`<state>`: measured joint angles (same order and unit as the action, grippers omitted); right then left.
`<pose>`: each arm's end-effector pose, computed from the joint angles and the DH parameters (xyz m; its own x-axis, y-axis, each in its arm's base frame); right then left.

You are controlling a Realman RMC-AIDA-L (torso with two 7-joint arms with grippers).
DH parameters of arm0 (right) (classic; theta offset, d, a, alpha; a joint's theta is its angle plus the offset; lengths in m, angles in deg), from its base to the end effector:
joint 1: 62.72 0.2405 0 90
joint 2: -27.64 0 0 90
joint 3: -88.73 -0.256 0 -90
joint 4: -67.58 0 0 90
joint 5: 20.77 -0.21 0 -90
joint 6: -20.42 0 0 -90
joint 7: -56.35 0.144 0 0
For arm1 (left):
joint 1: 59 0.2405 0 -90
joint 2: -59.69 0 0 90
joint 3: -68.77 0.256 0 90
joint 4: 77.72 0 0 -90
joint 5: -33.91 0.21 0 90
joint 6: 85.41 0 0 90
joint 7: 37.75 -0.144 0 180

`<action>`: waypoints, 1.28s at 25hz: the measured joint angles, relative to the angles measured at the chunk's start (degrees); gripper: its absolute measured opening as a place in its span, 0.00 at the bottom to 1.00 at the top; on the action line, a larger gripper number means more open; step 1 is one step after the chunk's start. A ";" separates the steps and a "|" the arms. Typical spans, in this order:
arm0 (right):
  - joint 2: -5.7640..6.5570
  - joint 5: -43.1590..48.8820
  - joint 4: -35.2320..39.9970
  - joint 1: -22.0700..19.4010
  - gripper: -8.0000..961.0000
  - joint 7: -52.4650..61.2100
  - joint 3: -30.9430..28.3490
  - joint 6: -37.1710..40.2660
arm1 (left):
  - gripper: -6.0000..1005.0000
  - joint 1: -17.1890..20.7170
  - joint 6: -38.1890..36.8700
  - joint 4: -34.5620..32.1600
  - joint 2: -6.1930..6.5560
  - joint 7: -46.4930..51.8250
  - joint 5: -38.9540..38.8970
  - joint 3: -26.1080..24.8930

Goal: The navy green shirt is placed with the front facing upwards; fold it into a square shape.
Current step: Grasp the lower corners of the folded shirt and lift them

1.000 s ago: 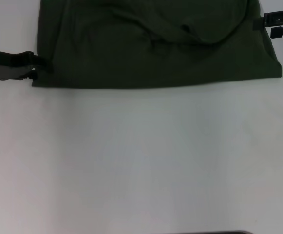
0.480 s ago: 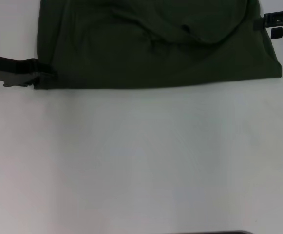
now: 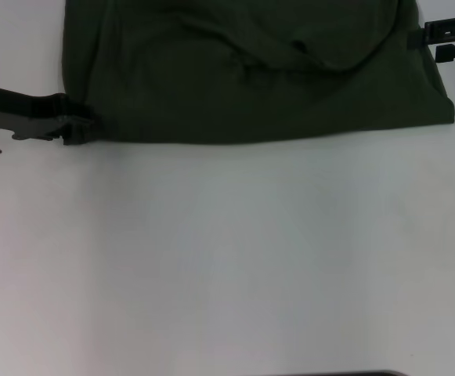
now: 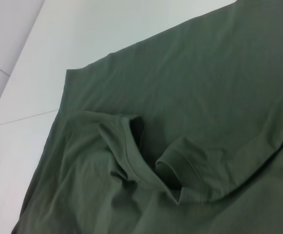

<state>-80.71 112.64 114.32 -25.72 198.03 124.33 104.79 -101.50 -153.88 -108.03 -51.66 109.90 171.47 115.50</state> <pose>0.2847 0.3903 0.1053 0.2409 -0.8613 -0.4474 -0.9702 -0.2009 -0.1356 -0.2918 0.3981 0.0154 0.1398 0.9392 0.3138 0.9759 -0.0770 -0.2042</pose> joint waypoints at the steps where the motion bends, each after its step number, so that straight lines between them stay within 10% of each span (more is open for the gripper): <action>1: 0.00 0.00 -0.04 -0.01 0.87 0.00 0.00 0.00 | 0.55 -0.01 -0.35 -0.14 0.06 0.00 0.00 -0.01; 32: 0.09 -0.09 -0.60 0.23 0.87 -0.14 -0.26 -0.09 | 0.43 -2.59 -0.99 -0.10 -0.52 0.13 0.51 2.66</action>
<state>-80.63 112.55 113.72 -25.50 197.89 124.07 104.69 -104.10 -154.87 -108.14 -52.18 110.03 171.98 118.17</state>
